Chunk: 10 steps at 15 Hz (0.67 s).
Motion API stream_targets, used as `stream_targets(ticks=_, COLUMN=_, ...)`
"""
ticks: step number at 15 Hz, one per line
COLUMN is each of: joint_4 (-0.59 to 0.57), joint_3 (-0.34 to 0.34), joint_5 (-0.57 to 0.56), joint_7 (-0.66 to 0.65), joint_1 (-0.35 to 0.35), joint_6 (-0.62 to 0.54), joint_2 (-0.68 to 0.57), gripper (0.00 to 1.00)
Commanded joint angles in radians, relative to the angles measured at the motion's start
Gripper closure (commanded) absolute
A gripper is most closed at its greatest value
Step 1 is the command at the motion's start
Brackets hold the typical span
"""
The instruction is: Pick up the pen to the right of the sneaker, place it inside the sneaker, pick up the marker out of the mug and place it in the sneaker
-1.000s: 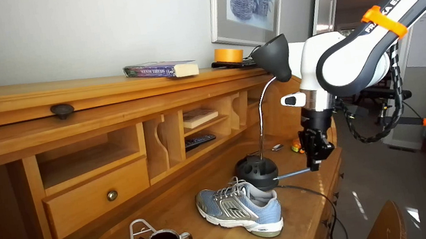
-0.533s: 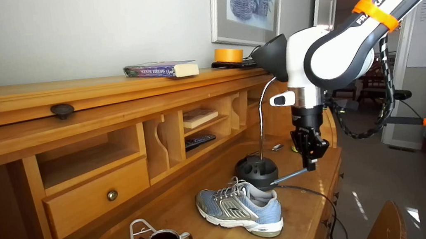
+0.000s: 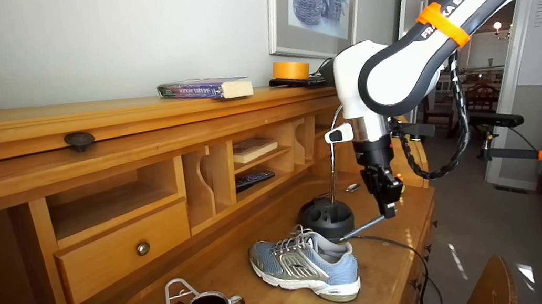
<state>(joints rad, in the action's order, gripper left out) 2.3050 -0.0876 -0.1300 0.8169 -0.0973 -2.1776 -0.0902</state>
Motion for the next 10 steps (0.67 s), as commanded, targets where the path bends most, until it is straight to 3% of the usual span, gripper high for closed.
stream_targets(ticks=1, joint_4=-0.103, joint_3=0.019, joint_5=-0.017, joint_7=-0.088, joint_1=0.015, joint_6=0.102, joint_2=-0.082, gripper=0.96)
stream_targets(ticks=10, joint_4=-0.256, joint_3=0.073, joint_5=0.027, joint_7=-0.231, joint_1=0.023, joint_6=0.249, joint_2=-0.215, gripper=0.96)
